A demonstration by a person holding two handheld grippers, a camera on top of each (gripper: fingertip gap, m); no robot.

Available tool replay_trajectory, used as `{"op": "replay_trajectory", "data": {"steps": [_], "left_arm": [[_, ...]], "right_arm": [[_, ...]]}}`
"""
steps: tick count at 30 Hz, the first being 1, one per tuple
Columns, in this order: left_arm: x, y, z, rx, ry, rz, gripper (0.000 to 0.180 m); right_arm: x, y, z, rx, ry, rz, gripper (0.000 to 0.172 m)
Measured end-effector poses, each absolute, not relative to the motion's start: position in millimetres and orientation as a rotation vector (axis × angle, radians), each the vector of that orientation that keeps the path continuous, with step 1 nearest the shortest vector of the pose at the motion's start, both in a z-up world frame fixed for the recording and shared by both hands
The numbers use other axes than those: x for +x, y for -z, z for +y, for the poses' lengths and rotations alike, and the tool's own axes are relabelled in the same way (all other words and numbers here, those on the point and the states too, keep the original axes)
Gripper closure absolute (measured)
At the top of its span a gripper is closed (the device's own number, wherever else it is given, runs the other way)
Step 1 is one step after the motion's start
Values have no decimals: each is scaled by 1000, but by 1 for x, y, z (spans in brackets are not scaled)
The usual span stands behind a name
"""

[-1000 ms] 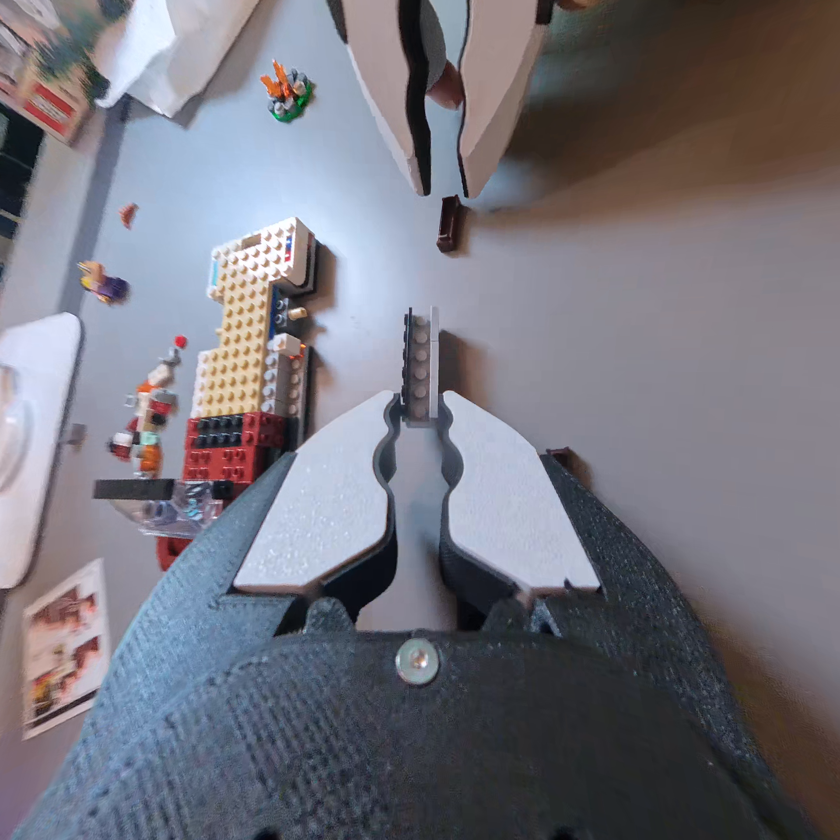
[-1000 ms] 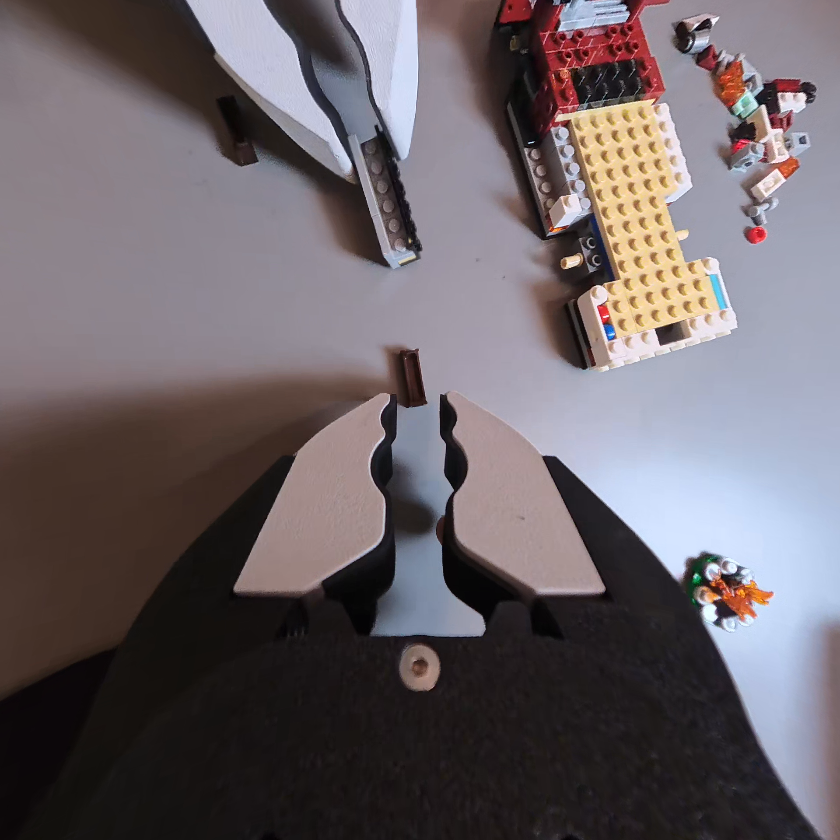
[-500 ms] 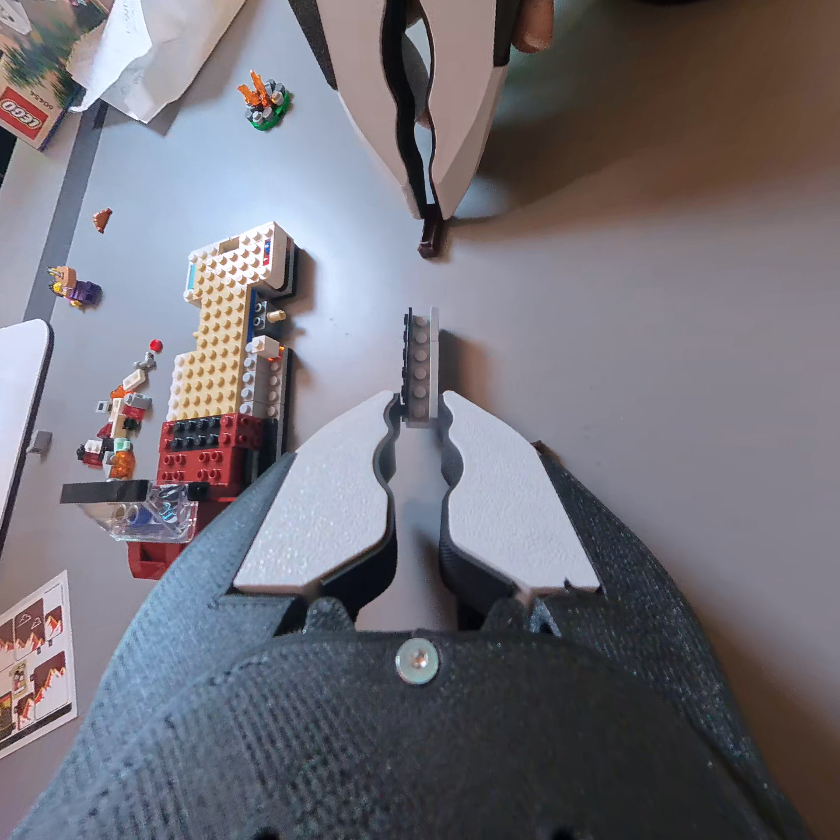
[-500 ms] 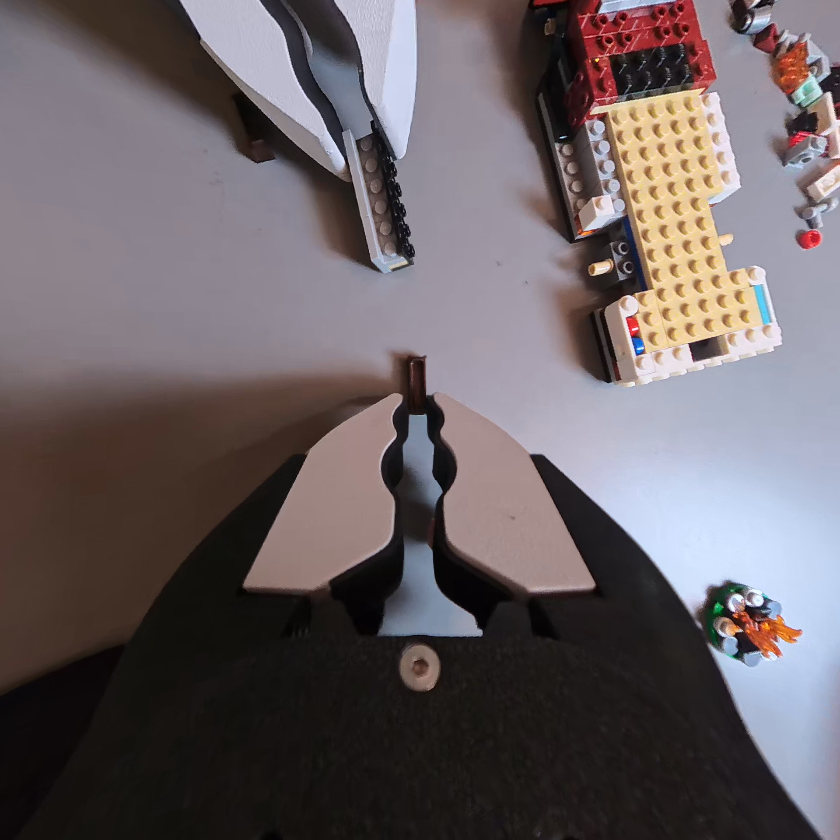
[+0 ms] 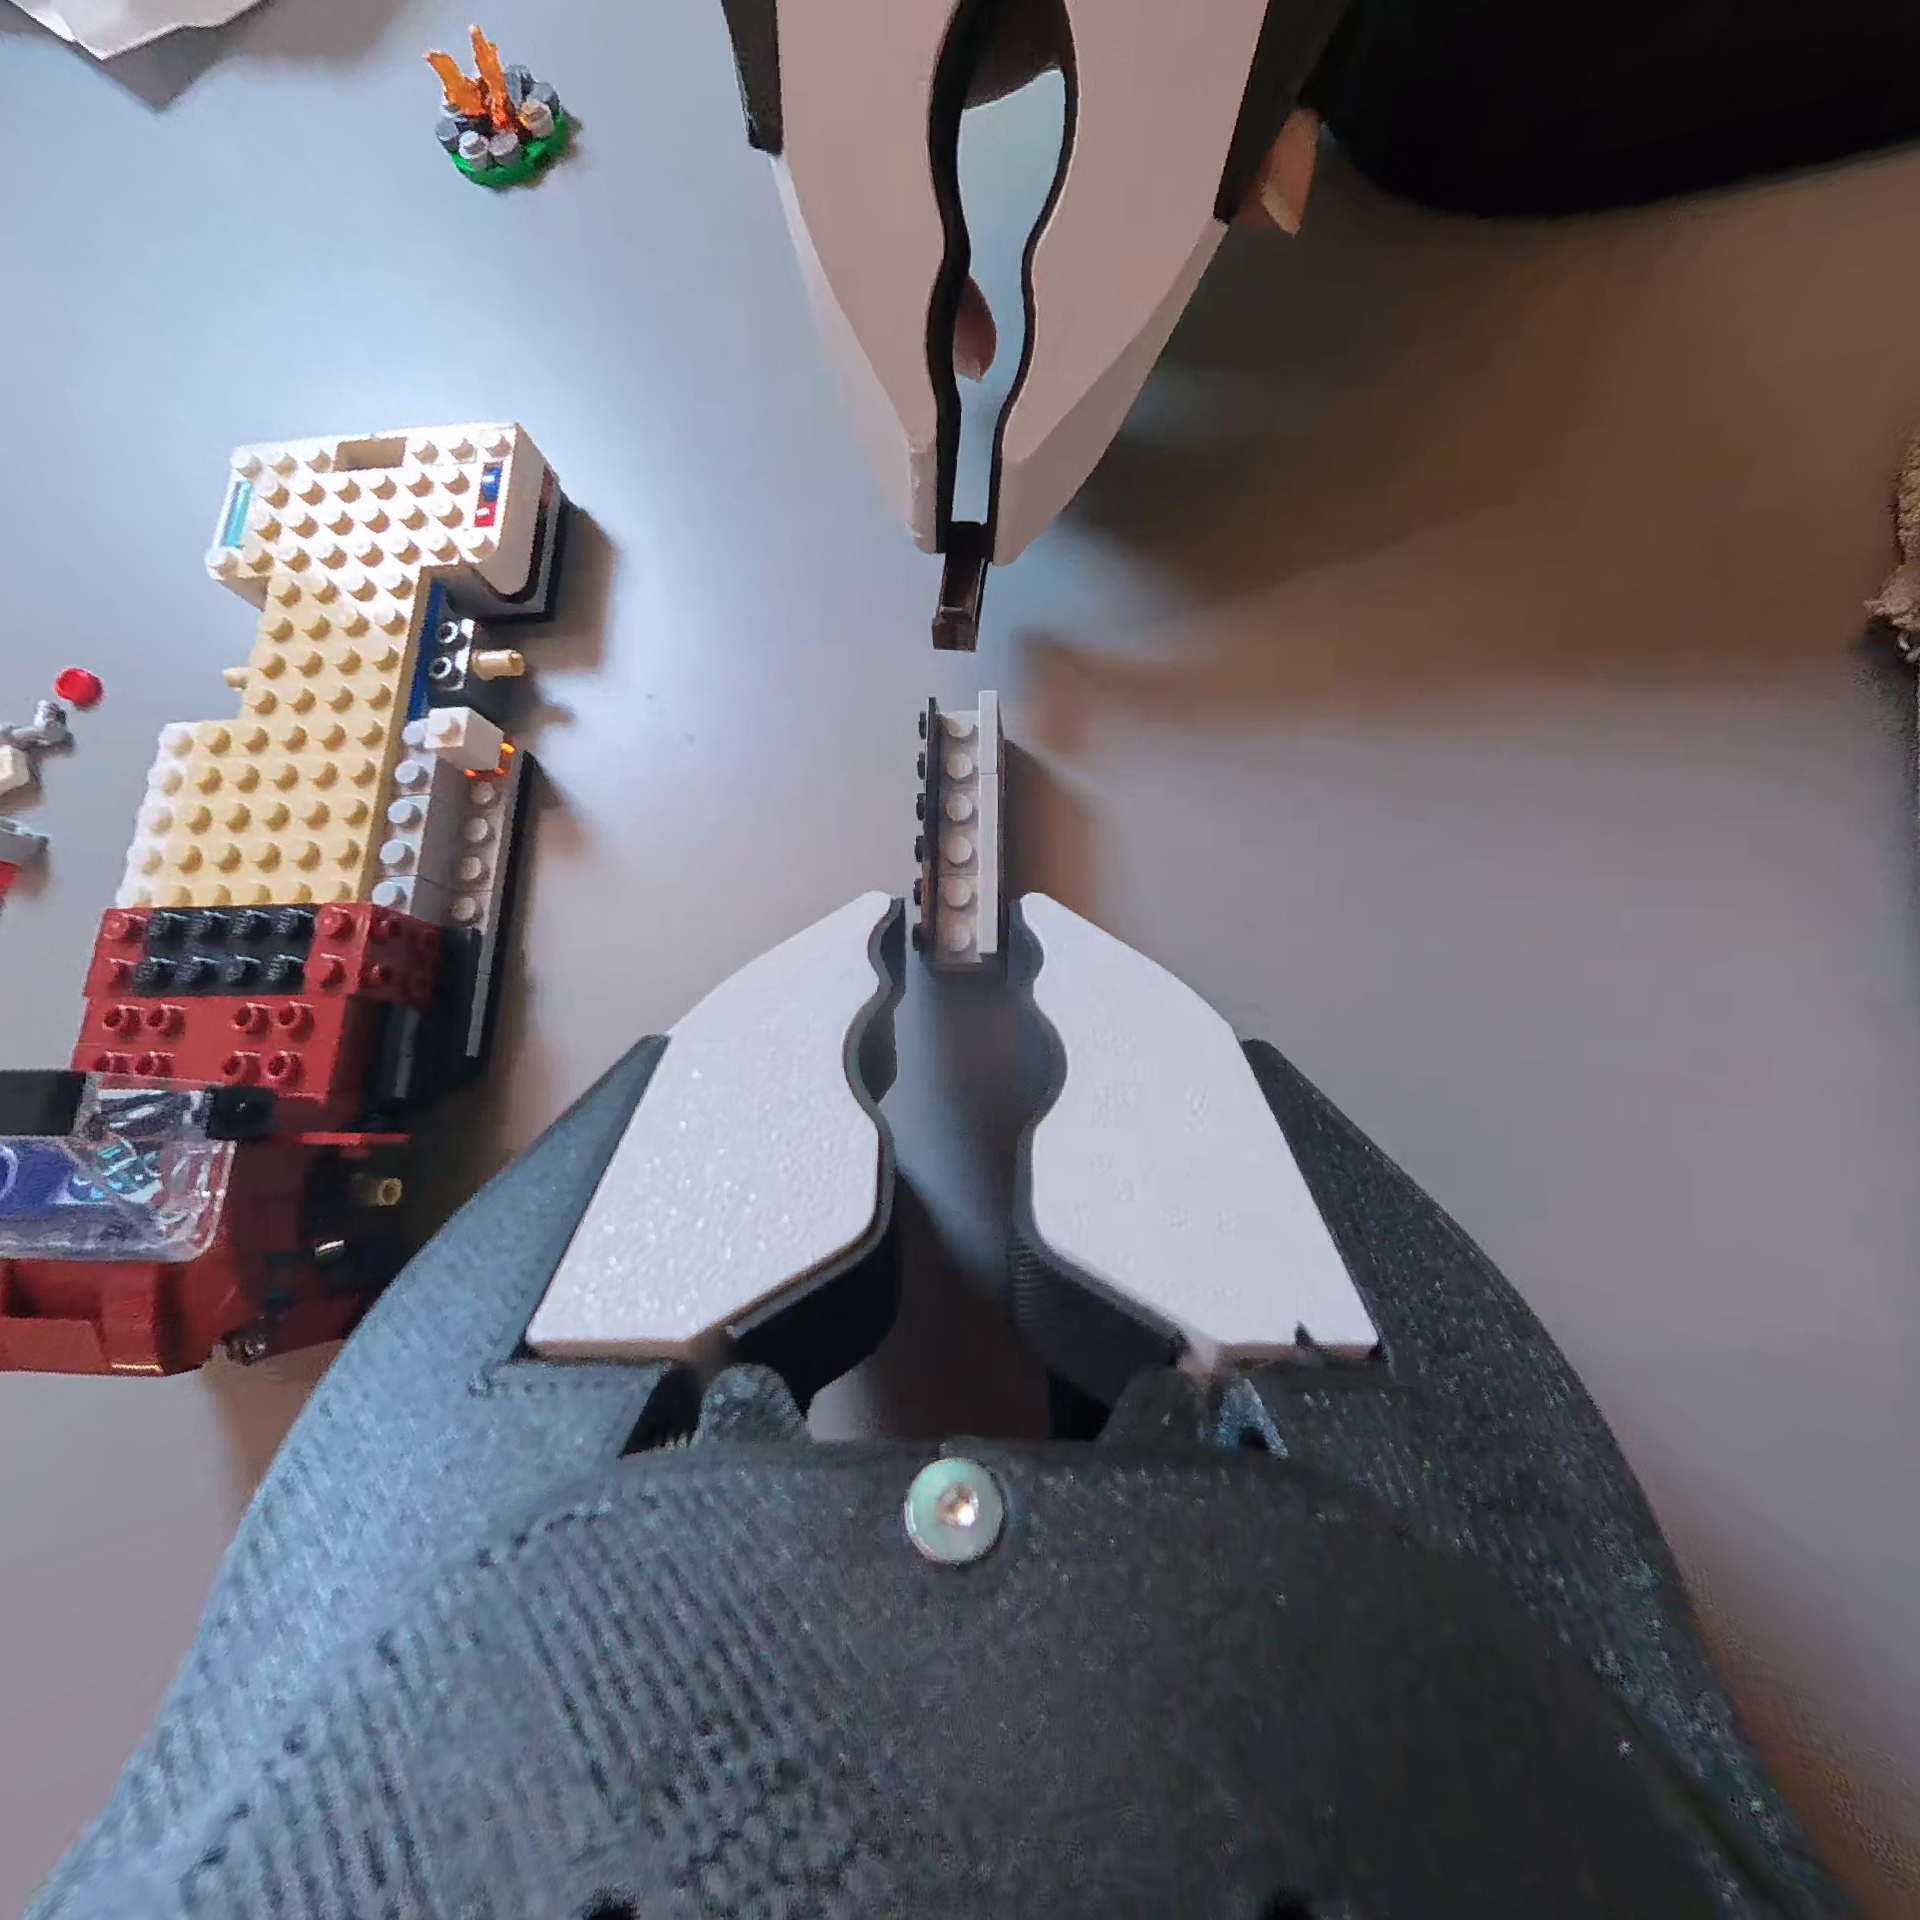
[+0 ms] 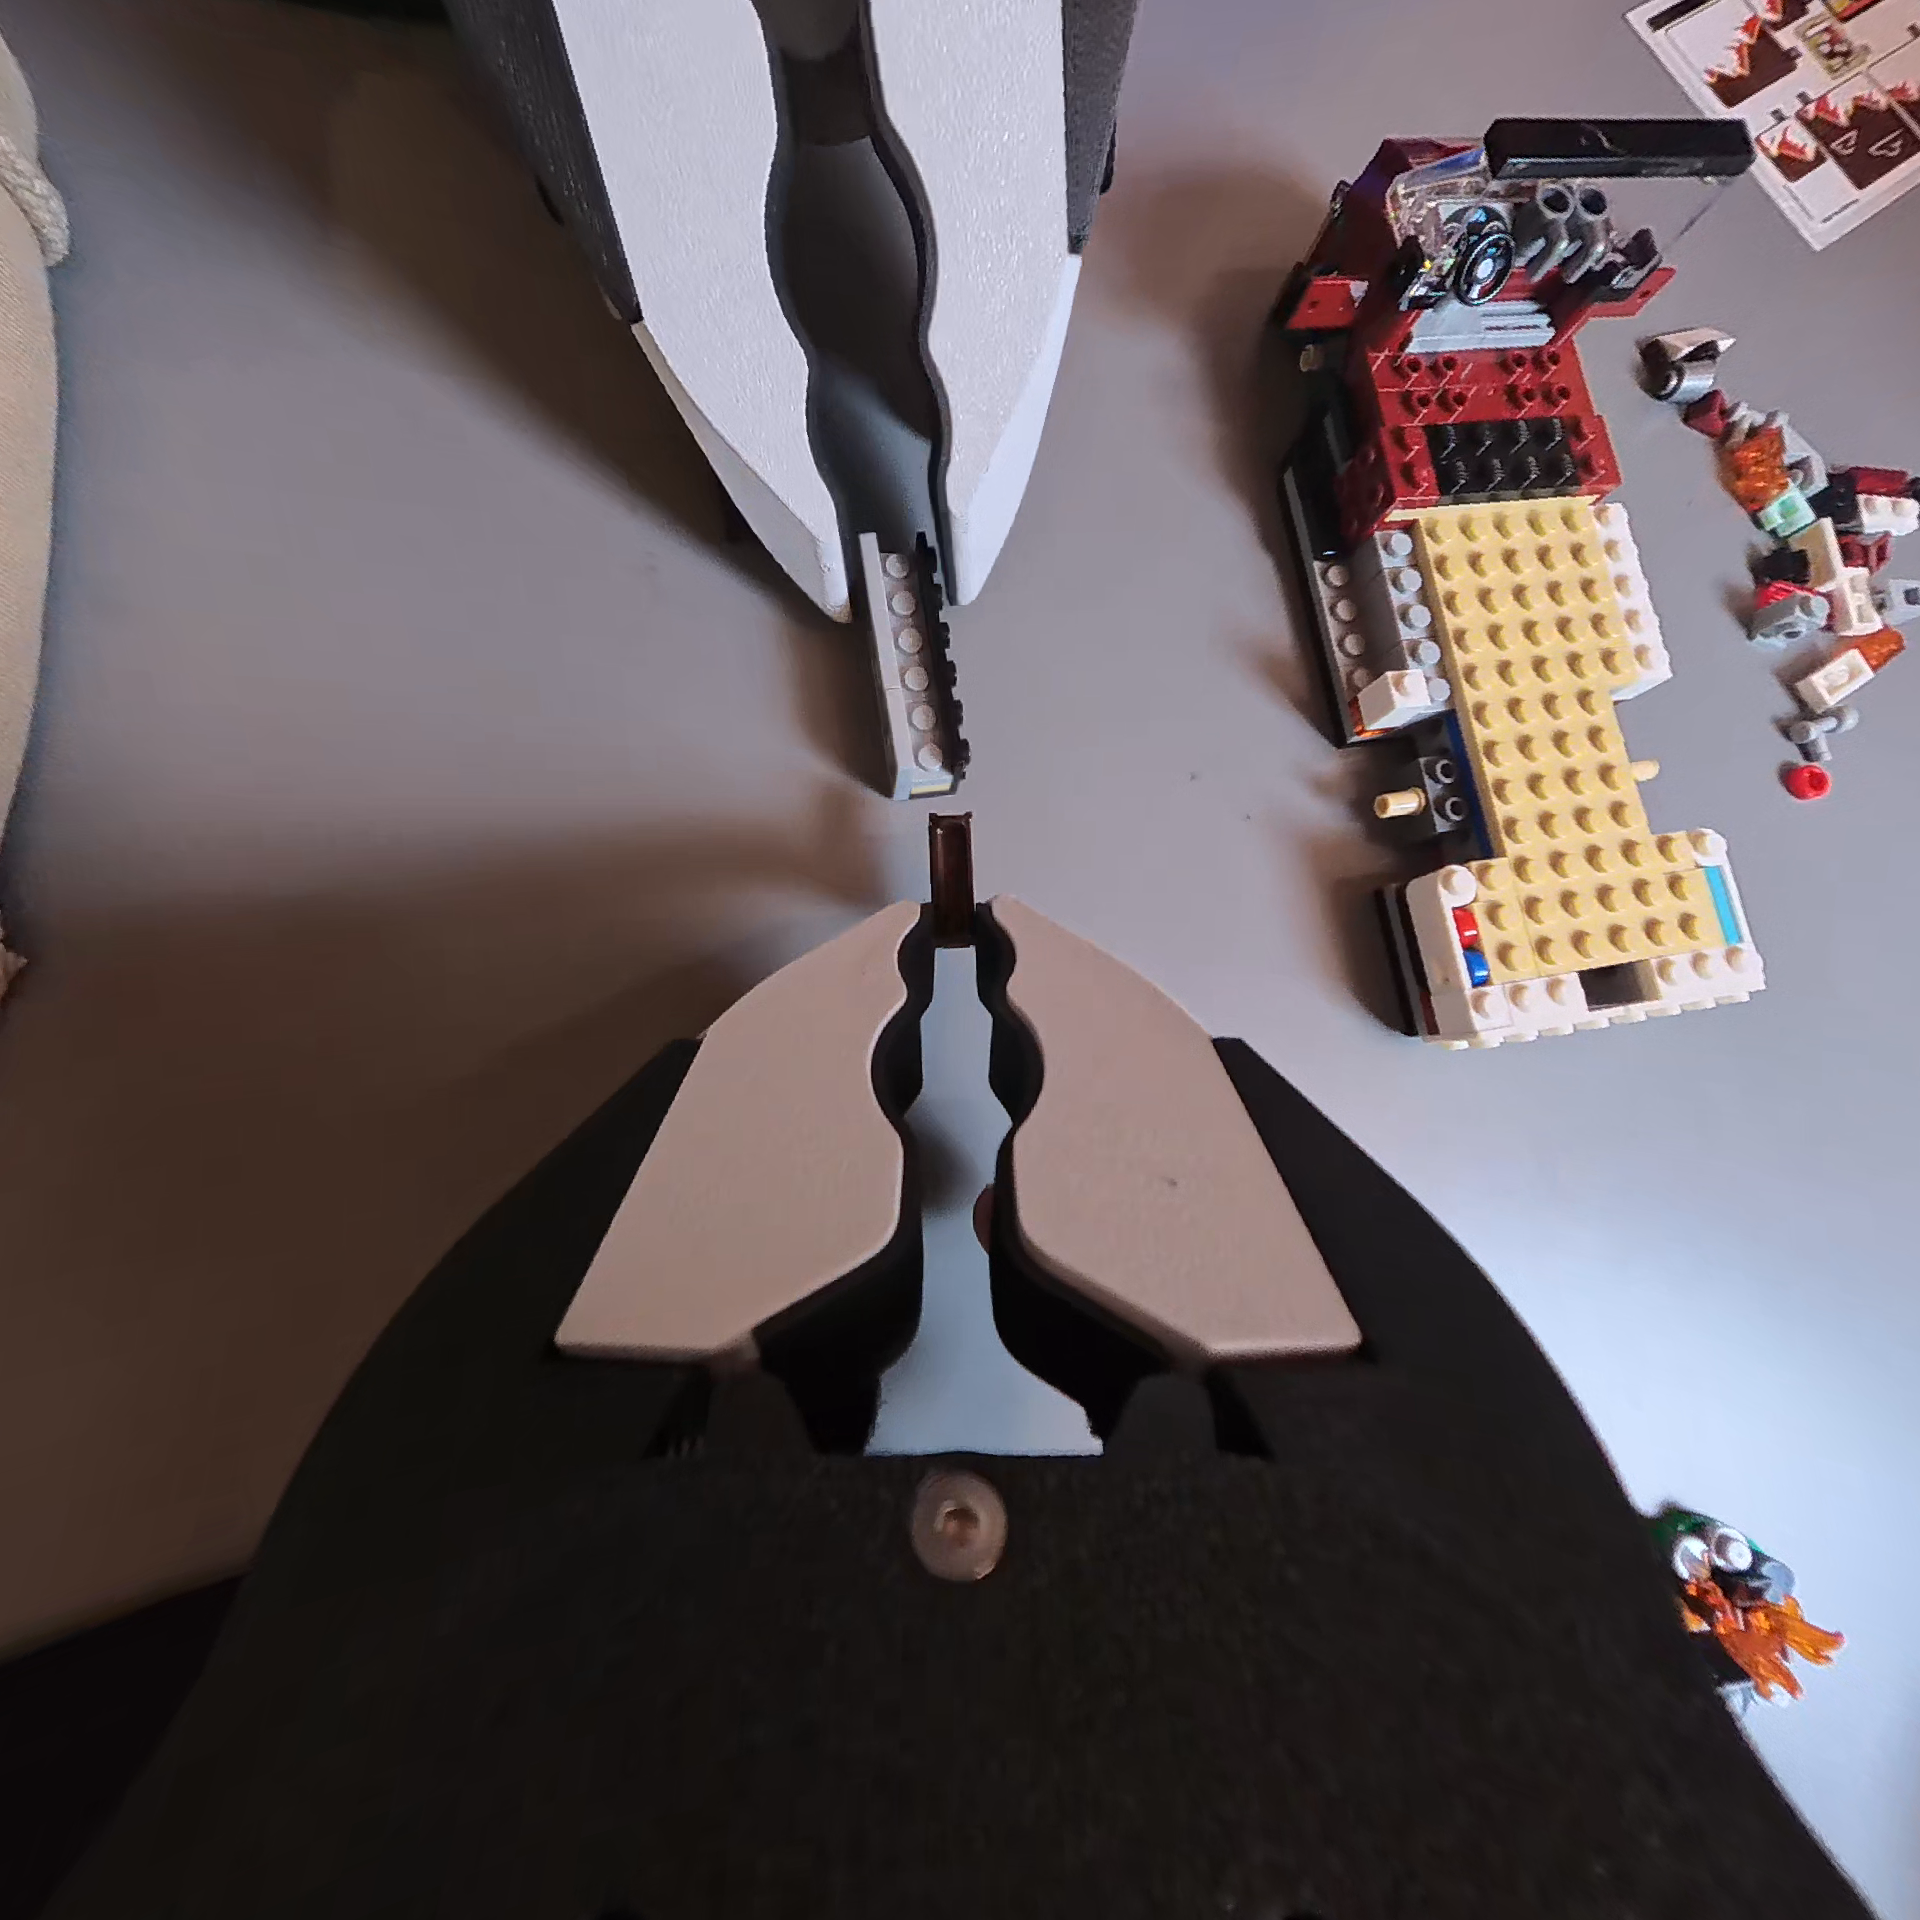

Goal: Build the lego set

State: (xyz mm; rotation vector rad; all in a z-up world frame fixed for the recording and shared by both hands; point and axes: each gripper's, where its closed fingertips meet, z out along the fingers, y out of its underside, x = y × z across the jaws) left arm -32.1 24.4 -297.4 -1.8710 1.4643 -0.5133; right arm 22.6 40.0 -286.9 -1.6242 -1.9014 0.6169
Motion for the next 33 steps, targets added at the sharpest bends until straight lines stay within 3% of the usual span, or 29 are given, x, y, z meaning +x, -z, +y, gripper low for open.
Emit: {"op": "replay_trajectory", "data": {"steps": [8,12,25,33], "left_arm": [[-32,298,24,-1878,523,1460,156],[-33,297,22,-1868,547,1460,165],[-33,298,24,-1873,548,1442,165],[-34,297,23,-1872,579,1421,157]], "right_arm": [[23,286,40,-1624,-616,-1883,164],[22,285,41,-1622,-621,-1871,164],[25,276,45,-1656,-664,-1851,164],[13,274,46,-1668,-662,-1856,164]]}}
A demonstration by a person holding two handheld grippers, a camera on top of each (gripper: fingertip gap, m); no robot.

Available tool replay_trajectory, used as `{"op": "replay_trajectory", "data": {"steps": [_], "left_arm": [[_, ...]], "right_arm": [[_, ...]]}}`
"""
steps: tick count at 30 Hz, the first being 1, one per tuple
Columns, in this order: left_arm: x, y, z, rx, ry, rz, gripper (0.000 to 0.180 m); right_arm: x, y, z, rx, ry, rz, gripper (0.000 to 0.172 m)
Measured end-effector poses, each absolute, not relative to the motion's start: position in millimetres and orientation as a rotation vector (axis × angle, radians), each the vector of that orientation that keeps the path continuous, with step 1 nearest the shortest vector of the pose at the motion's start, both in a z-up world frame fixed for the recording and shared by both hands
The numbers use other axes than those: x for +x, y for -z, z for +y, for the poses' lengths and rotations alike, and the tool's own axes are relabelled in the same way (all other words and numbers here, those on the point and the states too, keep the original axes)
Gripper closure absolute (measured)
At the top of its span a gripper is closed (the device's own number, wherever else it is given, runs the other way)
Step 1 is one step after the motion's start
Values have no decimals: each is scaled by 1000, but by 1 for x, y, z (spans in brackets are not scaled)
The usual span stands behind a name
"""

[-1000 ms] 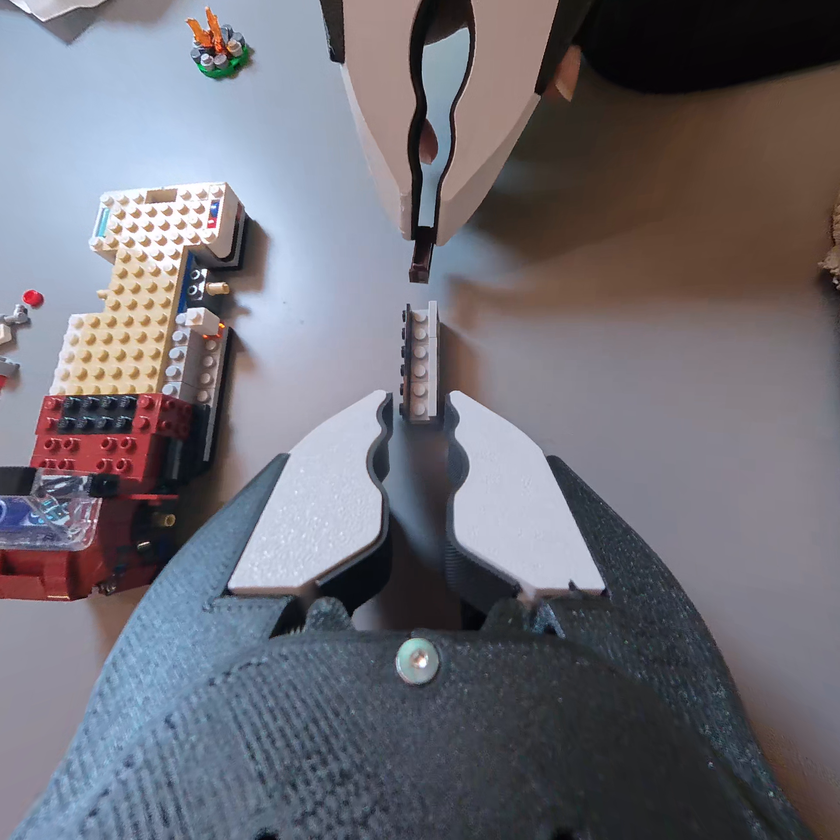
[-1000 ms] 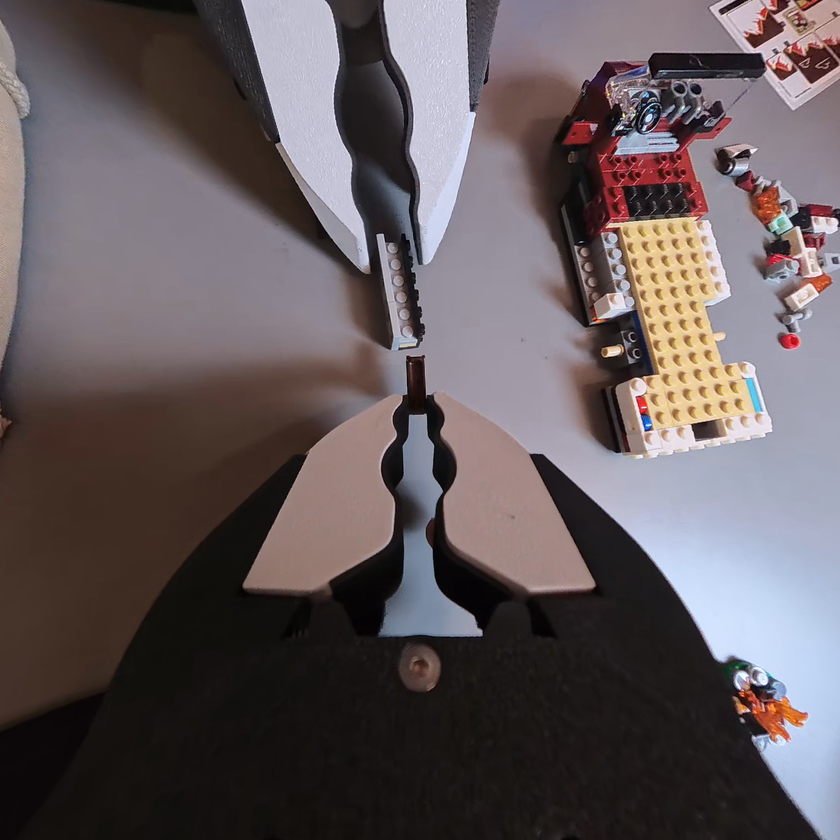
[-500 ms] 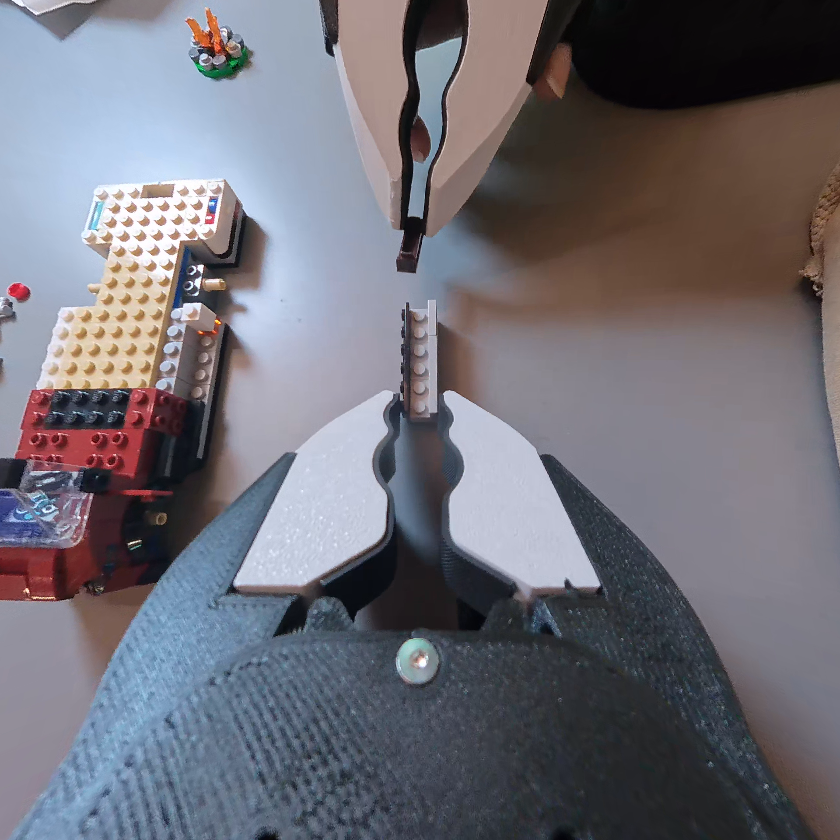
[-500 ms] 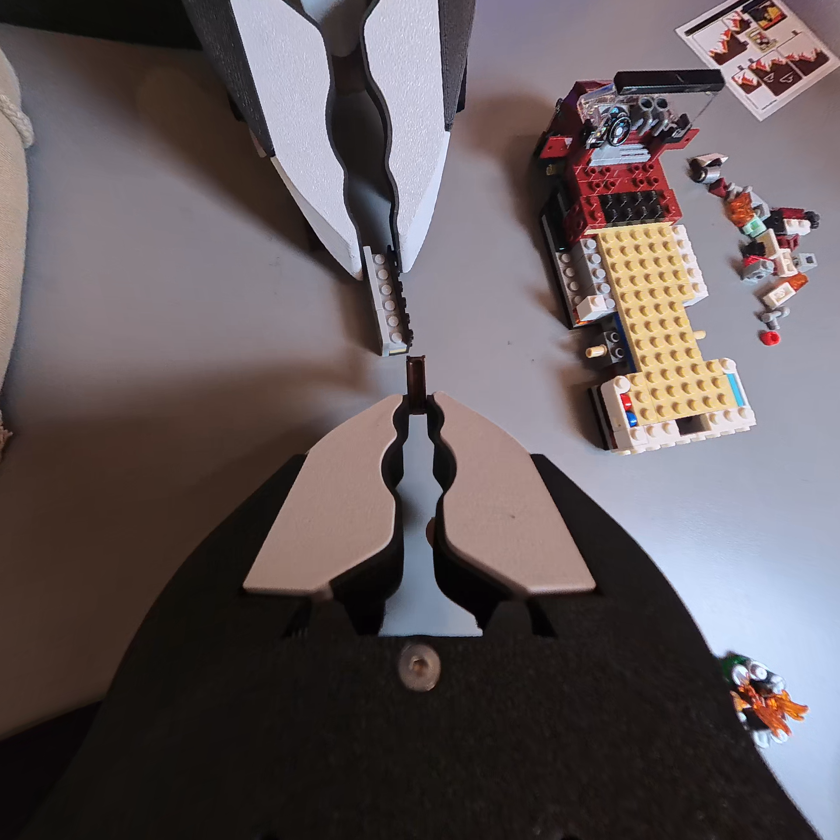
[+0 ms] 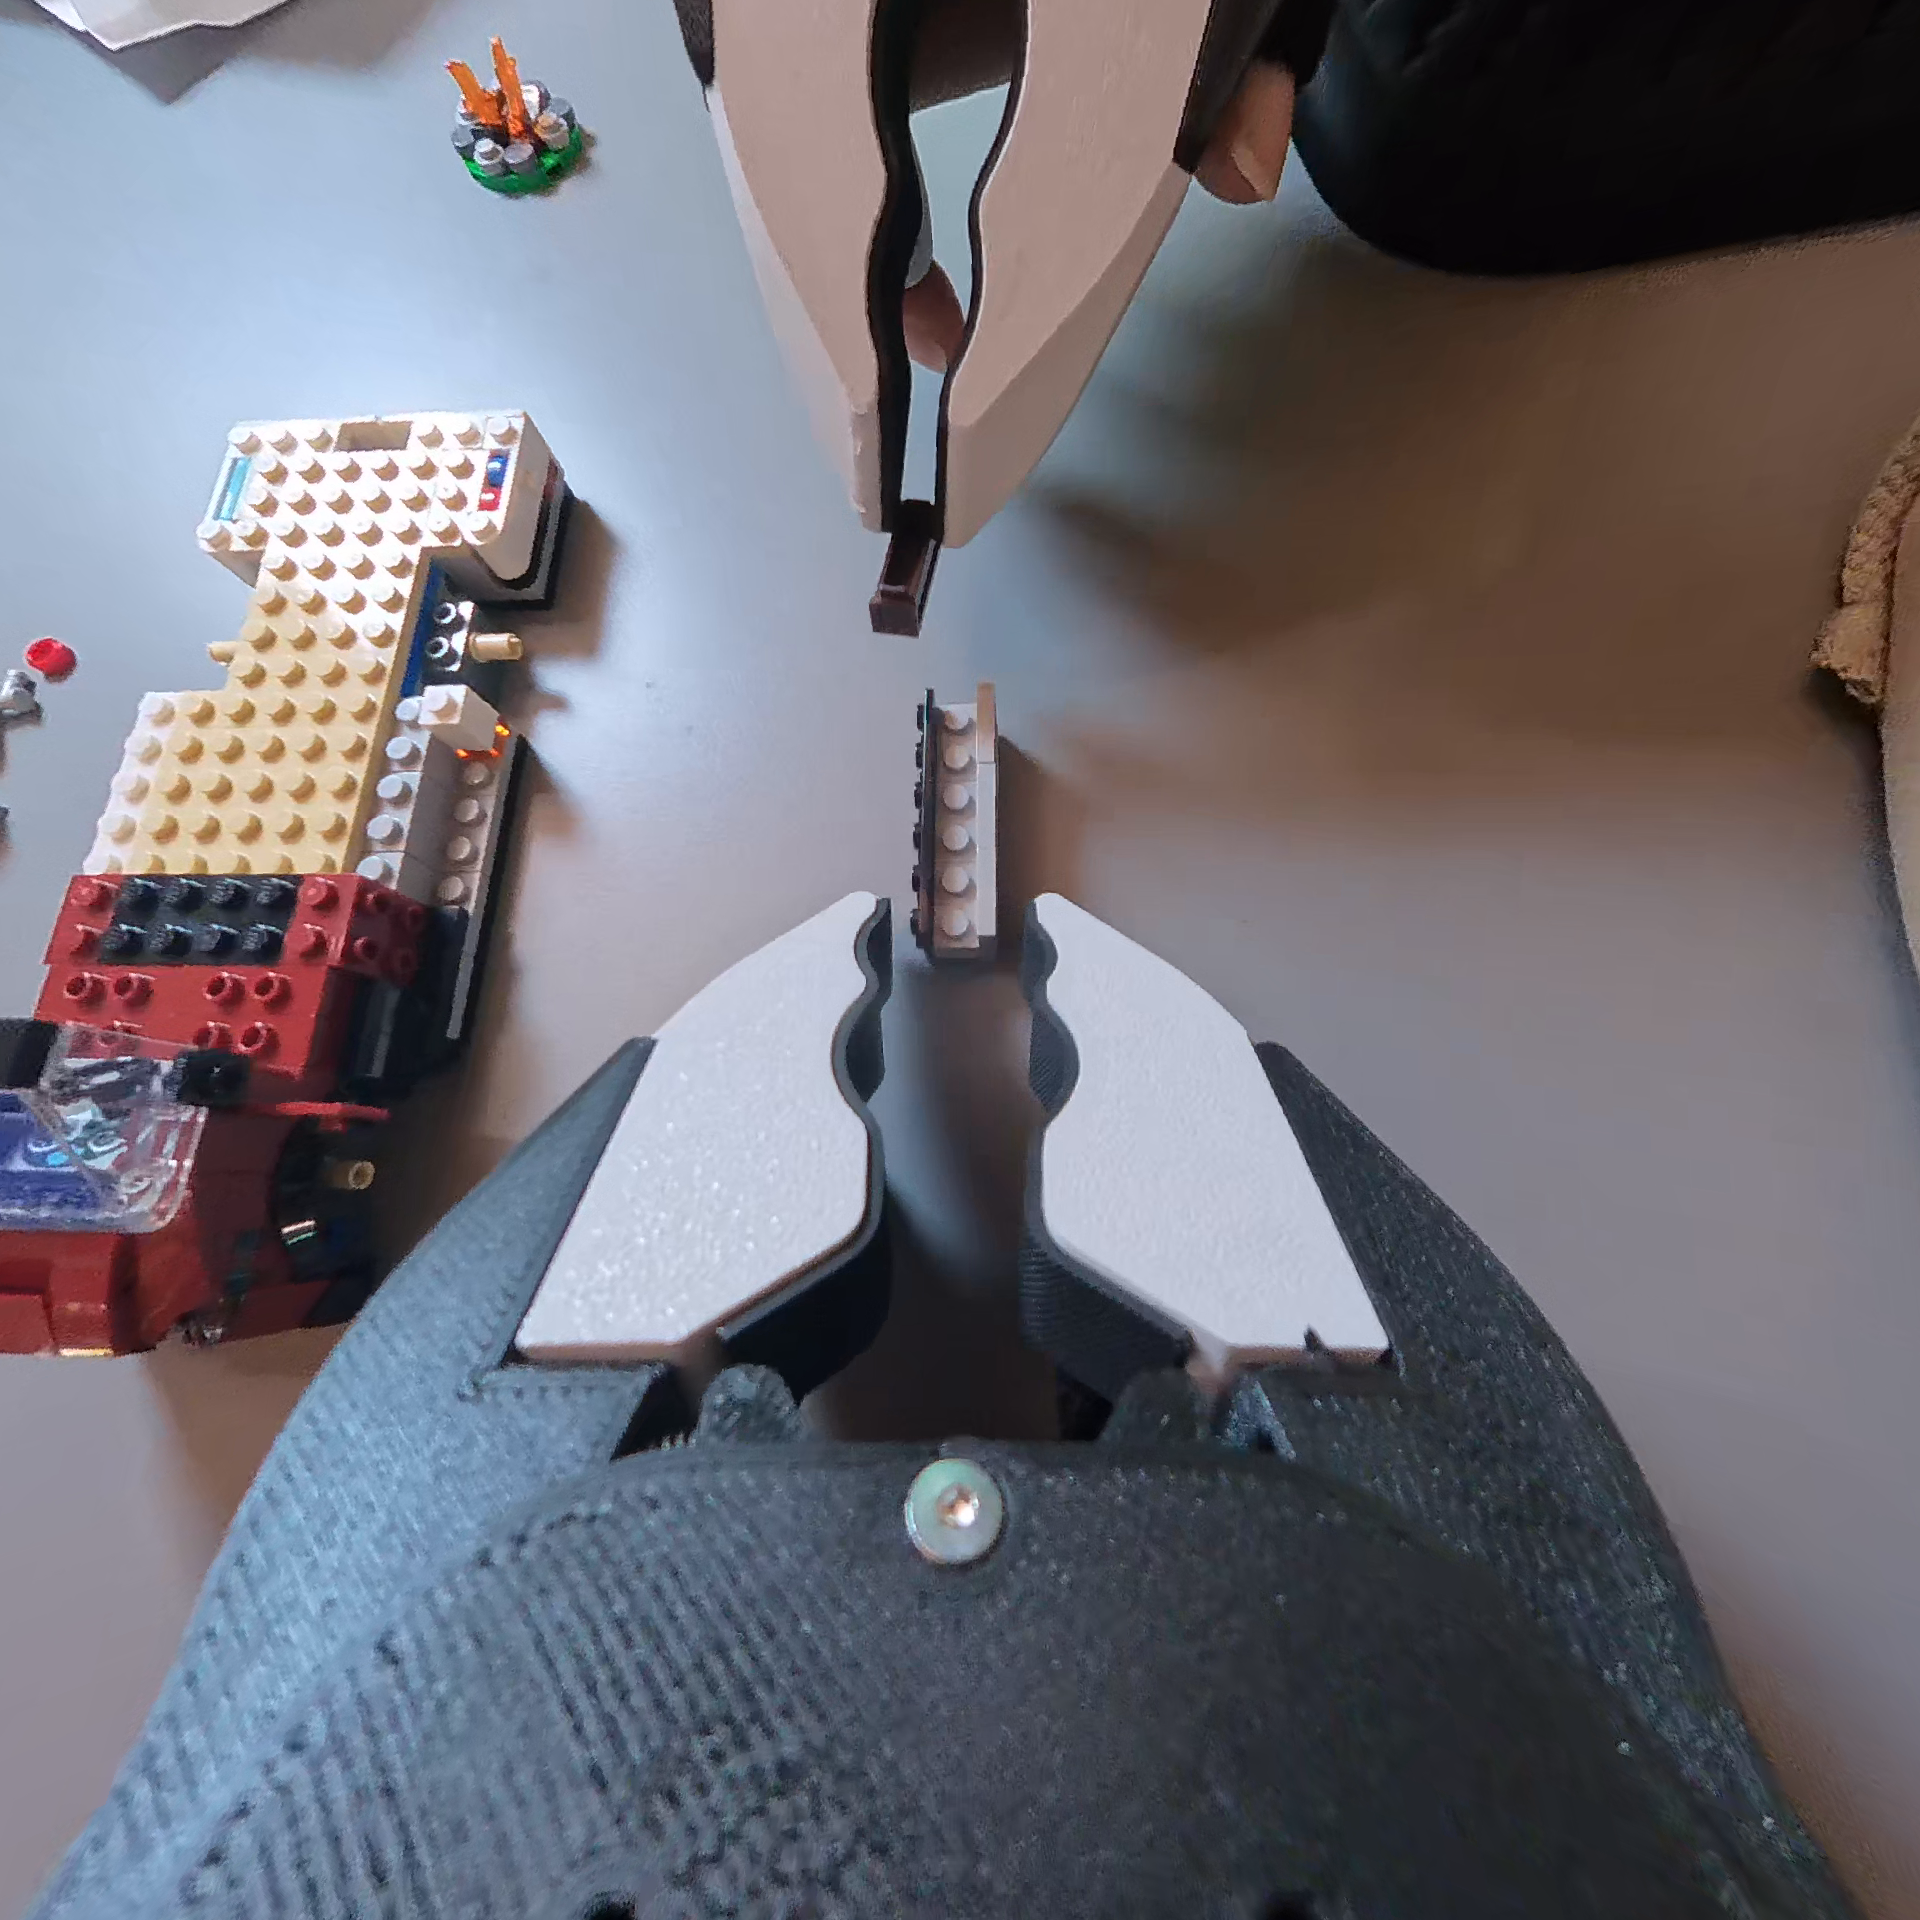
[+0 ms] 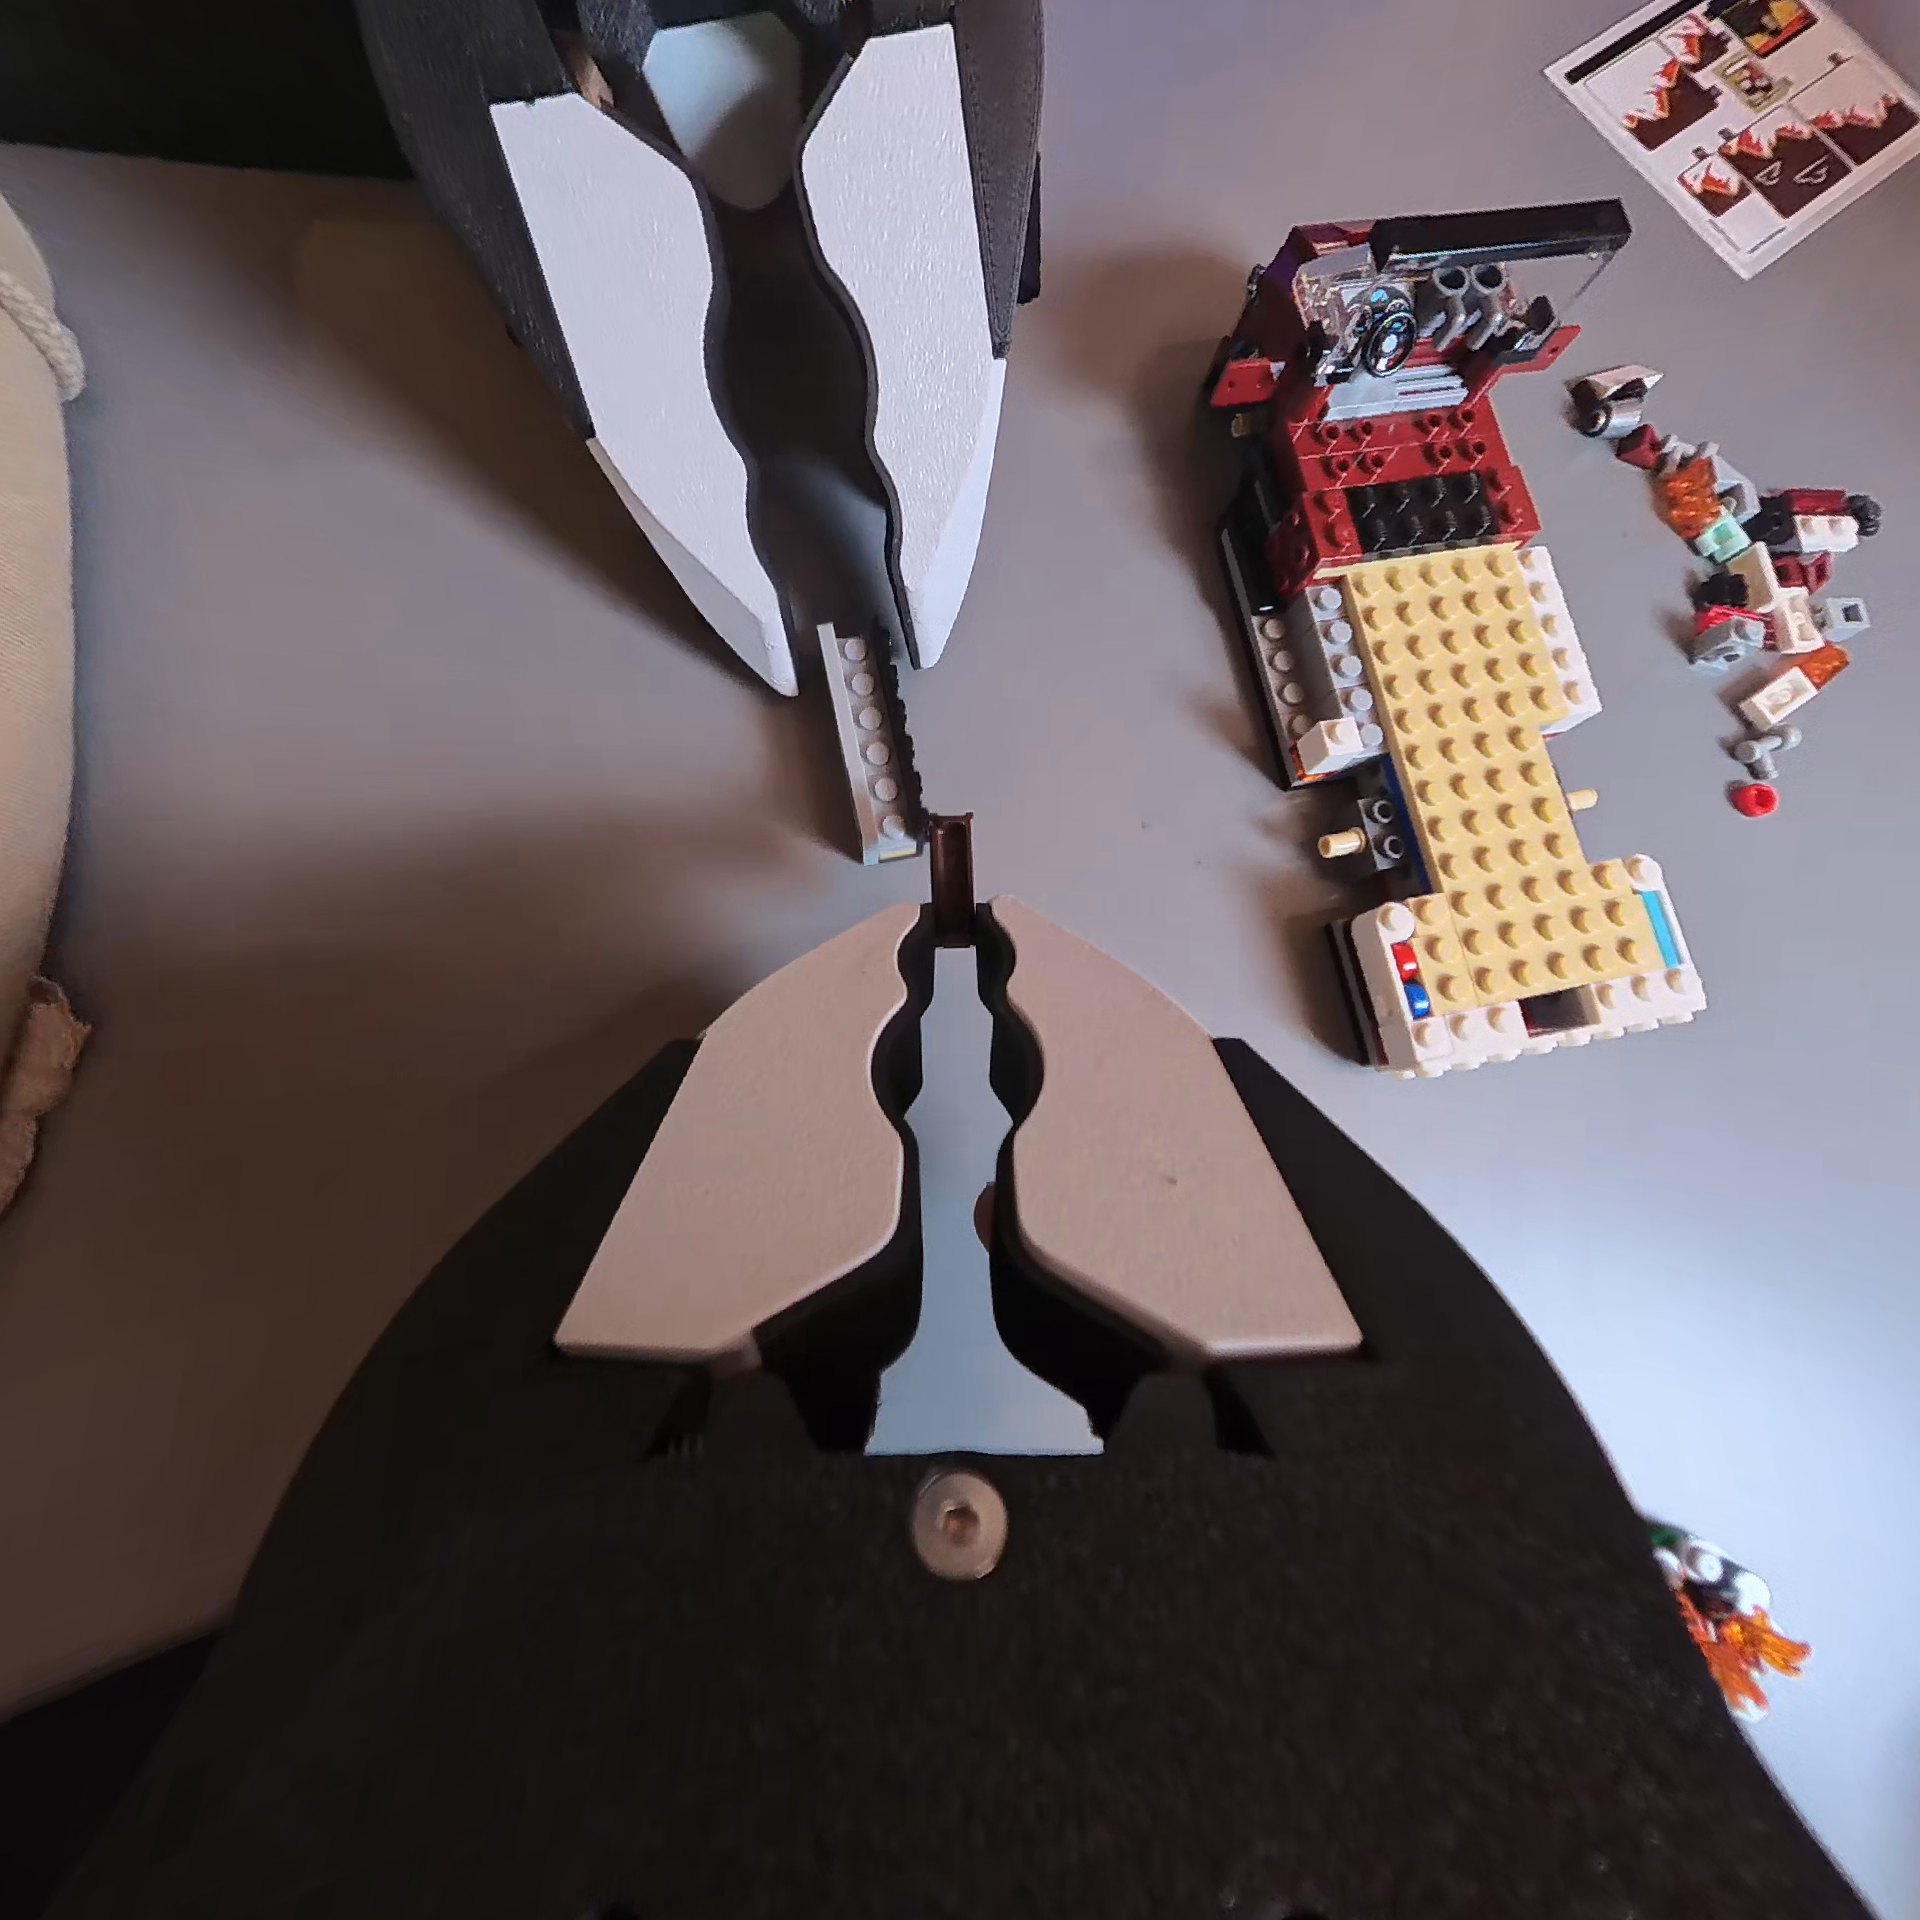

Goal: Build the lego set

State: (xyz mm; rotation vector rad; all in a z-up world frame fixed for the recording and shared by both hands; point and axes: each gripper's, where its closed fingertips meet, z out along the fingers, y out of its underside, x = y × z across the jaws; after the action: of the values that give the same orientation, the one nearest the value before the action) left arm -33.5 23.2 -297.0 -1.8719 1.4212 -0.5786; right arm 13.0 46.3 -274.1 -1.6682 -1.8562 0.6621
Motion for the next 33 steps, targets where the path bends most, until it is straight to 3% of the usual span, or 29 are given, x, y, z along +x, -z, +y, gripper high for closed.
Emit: {"op": "replay_trajectory", "data": {"steps": [10,33], "left_arm": [[-35,296,25,-1843,567,1403,165],[-34,295,25,-1828,575,1401,162]], "right_arm": [[2,277,44,-1681,-650,-1882,164],[-9,283,34,-1671,-649,-1980,162]]}}
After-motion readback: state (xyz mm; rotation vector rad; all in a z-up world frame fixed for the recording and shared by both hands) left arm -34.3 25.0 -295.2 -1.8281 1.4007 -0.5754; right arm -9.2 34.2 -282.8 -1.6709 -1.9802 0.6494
